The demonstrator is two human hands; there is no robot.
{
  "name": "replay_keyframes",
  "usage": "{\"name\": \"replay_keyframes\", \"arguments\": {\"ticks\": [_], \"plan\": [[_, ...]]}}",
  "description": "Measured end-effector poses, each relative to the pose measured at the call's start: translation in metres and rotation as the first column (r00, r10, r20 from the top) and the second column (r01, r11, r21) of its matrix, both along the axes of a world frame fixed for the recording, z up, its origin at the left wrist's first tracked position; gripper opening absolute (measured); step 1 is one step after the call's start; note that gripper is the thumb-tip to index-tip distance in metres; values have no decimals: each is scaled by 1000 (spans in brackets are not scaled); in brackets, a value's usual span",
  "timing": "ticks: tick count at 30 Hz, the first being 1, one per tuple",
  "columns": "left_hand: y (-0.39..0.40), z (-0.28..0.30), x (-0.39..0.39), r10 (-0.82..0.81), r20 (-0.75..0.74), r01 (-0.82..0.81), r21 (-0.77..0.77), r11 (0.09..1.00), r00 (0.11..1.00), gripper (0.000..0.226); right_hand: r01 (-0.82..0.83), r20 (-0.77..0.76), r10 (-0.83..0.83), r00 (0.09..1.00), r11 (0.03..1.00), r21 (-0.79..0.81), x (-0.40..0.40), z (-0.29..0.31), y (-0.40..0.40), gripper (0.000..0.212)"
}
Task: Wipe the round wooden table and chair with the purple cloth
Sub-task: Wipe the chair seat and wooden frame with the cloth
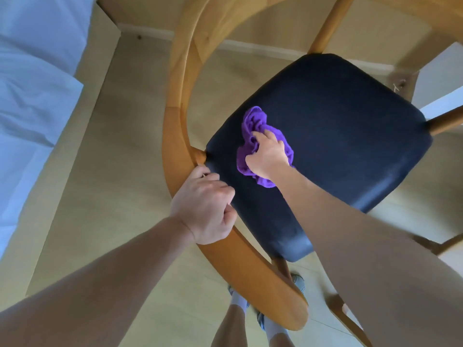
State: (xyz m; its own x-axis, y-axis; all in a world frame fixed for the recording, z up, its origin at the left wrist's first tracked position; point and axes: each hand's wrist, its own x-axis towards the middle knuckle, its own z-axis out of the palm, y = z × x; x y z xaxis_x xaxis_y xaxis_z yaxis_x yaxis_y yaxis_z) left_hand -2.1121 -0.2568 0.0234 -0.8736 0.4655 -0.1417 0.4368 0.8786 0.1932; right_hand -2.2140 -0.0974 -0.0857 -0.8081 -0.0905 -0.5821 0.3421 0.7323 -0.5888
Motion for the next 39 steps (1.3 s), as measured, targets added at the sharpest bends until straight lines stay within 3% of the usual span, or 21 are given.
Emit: {"name": "replay_keyframes", "arguments": {"ticks": [3,5,10,12,14,16,18,20,22,24,26,28,34,37,39], "plan": [[0,-2,-1,15,-14,-15,17,1000,1000,18,-267,25,267,964,953,139,16,-10,-23,72],[-2,-2,-1,15,-5,-15,6,1000,1000,17,-432,47,429,902,894,120,29,-12,-25,69],[-1,-2,1,41,-1,-41,-74,996,999,25,-711,90,707,701,703,14,61,-4,5,37],[-1,-3,0,46,-1,-46,-60,997,999,25,-693,113,690,715,720,-15,55,3,15,23],[-2,-3,1,46,5,-46,-37,998,999,22,-541,78,545,835,838,-65,40,7,20,17],[-1,-2,-1,51,3,-51,-28,998,999,20,-323,-83,314,946,936,-141,25,9,16,20],[1,0,-2,53,3,-53,-35,998,999,20,-158,-234,100,967,957,-245,8,9,-1,24],[0,-2,-2,50,6,-50,-42,998,999,21,-91,-276,8,961,953,-290,-15,5,-25,35],[-2,-3,0,52,3,-52,-25,998,999,19,-158,-233,112,966,969,-188,-35,-4,-54,50],[-2,-3,1,55,5,-55,-20,998,998,18,-326,-154,323,934,945,6,-45,-12,-79,48],[-1,-2,0,46,6,-46,-51,998,999,19,-499,-124,522,844,848,176,-40,-15,-95,39],[-2,-2,0,38,12,-36,-82,996,999,21,-602,-147,642,753,761,240,-28,-16,-99,34],[-2,0,0,24,14,-24,-34,999,1000,14,-805,-154,830,536,558,204,-10,-18,-61,26],[-1,0,0,21,12,-21,-26,999,1000,14,-805,-90,807,583,589,67,-7,-18,-51,11],[-1,1,-1,19,8,-18,-5,1000,1000,13,-791,-113,791,601,609,61,0,-17,-48,5]]}}
